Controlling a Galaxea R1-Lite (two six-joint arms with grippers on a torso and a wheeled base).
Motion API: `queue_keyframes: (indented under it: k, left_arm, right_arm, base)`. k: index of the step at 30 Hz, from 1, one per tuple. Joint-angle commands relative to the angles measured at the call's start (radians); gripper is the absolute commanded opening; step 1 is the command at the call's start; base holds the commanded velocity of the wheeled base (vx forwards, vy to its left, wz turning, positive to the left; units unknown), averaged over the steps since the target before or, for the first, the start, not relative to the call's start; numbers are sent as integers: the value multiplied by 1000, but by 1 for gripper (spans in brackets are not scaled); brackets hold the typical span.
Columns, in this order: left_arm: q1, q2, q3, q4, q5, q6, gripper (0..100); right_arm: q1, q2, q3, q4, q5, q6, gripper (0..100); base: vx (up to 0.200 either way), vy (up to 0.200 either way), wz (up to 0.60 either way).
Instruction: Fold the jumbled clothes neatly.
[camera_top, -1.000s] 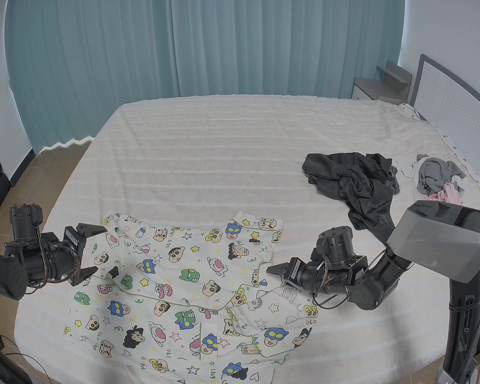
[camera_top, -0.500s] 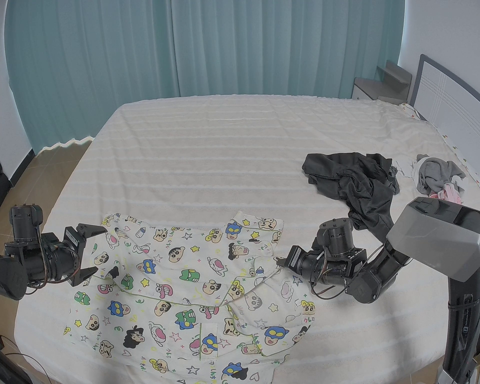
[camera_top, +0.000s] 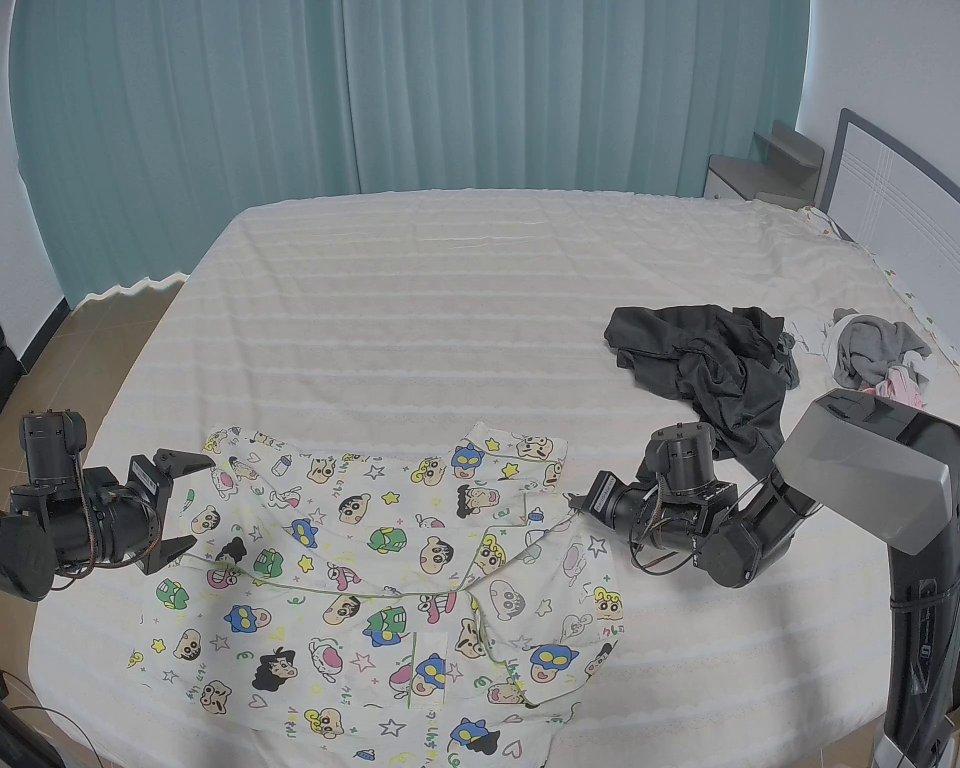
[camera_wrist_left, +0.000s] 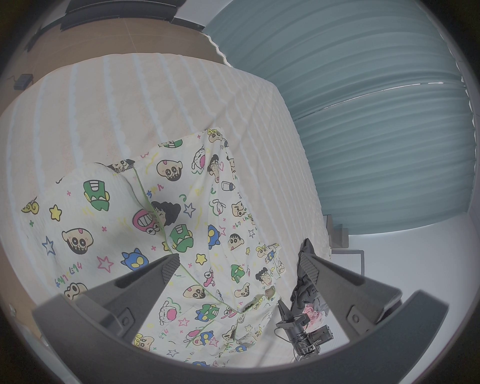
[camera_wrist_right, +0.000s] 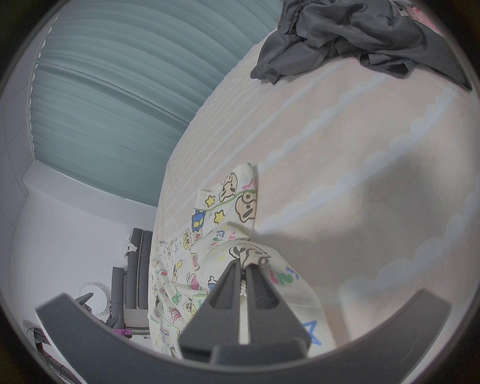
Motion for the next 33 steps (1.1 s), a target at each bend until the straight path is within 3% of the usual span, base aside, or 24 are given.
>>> queue_keyframes:
  k: [1,2,17,24,33]
  left_arm:
    - [0,6,1,0,0,0,100]
    - [0,6,1,0,0,0,100]
    - [0,6,1,0,0,0,100]
    - [0,6,3,0,0,-2,100]
    - [-2,6,3,0,0,-5,100]
  right_arm:
    - [-14,13,-13,-1,1,-1,0]
    - [-14,15,-13,-1,1,-8,100]
    - [-48,-74,131,-9,8,-98,100]
    - [-46,-99,291,-112,17,-163,100]
    - [-39,-103,410,-175,157,-219,100]
  base:
    - [0,0,0]
    - [0,0,0]
    - [0,0,0]
    - [0,0,0]
    - [0,0,0]
